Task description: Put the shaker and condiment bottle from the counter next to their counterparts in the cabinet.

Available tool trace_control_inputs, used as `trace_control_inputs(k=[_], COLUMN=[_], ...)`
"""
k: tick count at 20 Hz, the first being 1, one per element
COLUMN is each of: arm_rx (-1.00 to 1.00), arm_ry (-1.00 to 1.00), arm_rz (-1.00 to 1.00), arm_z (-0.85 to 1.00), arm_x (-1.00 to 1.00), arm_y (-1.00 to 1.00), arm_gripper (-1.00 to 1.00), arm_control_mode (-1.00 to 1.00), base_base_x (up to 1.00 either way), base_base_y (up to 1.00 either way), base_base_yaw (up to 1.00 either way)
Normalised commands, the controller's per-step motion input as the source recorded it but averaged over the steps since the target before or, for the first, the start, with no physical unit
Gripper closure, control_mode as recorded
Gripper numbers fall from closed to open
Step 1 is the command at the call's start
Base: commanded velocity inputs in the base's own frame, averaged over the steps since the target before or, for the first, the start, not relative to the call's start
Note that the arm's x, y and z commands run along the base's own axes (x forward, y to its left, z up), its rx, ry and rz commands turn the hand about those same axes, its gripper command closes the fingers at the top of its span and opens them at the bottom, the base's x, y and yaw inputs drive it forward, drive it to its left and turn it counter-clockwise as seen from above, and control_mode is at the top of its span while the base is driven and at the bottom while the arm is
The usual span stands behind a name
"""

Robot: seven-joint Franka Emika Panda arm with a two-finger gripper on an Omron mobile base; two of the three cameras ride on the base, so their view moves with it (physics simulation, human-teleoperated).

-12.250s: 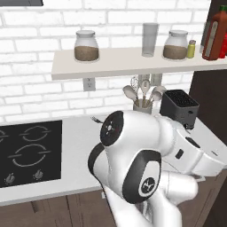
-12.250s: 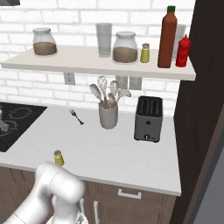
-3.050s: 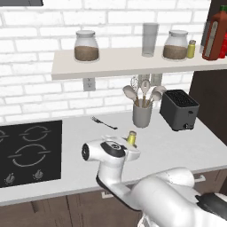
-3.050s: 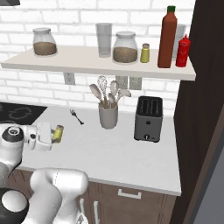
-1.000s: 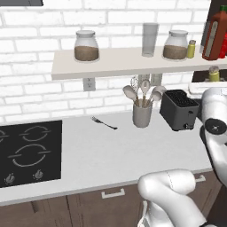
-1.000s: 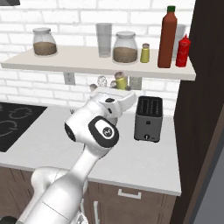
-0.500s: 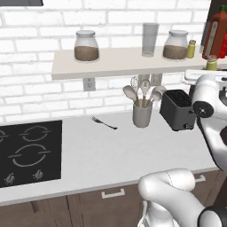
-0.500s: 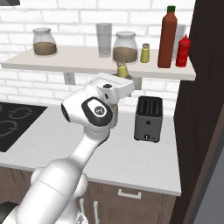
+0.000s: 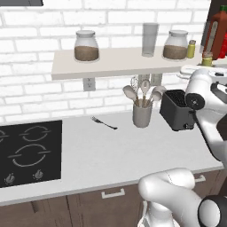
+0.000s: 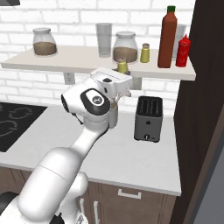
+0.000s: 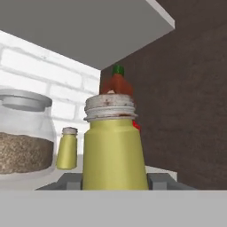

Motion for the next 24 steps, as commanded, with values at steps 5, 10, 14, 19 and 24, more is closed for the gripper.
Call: trace_control_inputs(k=[5, 10, 14, 19, 24], arm_rx=[0.04, 0.04, 0.01, 0.04, 0.0], arm_ry=[-0.02, 0.01, 0.02, 0.01, 0.02], arm_rz=[0.0, -0.01, -0.01, 0.0, -0.01], arm_z=[0.32, 0.04, 0.07, -0.01, 0.0], arm_x=[0.1, 0.03, 0.01, 0.28, 0.3], arm_y=[0.0, -0.04, -0.03, 0.02, 0.0], arm_gripper=[1.0, 1.0, 1.0, 1.0, 1.0], arm_control_mode=[-1.0, -1.0, -1.0, -1.0, -1.0], base_base_x=[0.0, 0.0, 0.0, 0.0, 0.0], base_base_y=[0.0, 0.0, 0.0, 0.0, 0.0], base_base_yaw=[0.0, 0.0, 0.0, 0.0, 0.0])
